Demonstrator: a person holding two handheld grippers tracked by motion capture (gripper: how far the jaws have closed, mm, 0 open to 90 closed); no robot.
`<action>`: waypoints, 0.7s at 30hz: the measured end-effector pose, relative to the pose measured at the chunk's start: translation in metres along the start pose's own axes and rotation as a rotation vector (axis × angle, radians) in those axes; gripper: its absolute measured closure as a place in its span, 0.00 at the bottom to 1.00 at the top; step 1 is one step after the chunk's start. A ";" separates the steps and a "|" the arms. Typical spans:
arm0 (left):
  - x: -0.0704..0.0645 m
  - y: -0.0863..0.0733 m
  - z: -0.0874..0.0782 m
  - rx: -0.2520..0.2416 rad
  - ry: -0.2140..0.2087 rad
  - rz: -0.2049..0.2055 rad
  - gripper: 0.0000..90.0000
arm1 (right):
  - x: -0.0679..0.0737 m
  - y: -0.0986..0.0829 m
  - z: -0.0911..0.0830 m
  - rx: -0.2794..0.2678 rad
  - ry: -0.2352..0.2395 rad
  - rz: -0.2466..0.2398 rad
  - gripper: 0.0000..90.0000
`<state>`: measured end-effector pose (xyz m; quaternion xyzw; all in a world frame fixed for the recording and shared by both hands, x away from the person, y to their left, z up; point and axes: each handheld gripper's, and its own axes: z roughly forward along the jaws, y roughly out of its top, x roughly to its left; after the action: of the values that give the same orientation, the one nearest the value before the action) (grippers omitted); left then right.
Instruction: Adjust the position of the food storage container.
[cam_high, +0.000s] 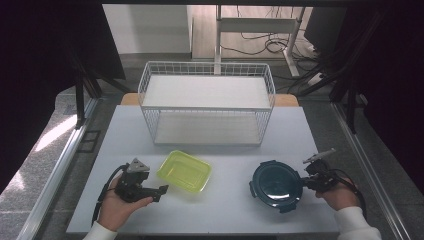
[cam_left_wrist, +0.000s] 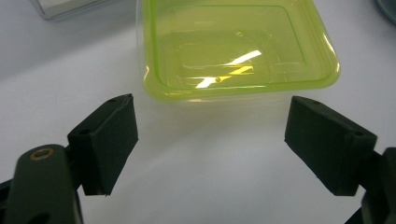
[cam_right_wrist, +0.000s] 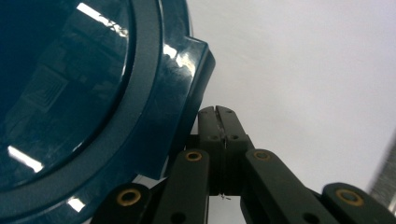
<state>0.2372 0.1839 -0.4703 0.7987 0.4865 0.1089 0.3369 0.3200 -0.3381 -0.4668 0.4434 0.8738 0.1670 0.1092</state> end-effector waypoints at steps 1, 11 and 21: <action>0.000 0.000 0.000 0.000 0.000 0.001 0.19 | 0.004 0.001 0.001 -0.004 -0.001 -0.008 0.99; 0.000 0.000 0.001 0.003 -0.002 0.003 0.19 | 0.027 0.007 0.004 -0.024 0.004 -0.044 0.99; 0.000 0.001 0.001 0.002 -0.005 0.004 0.19 | 0.055 0.014 0.006 -0.047 0.045 -0.091 0.99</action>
<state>0.2383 0.1831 -0.4705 0.8003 0.4842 0.1068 0.3371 0.3002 -0.2852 -0.4694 0.3967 0.8912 0.1921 0.1075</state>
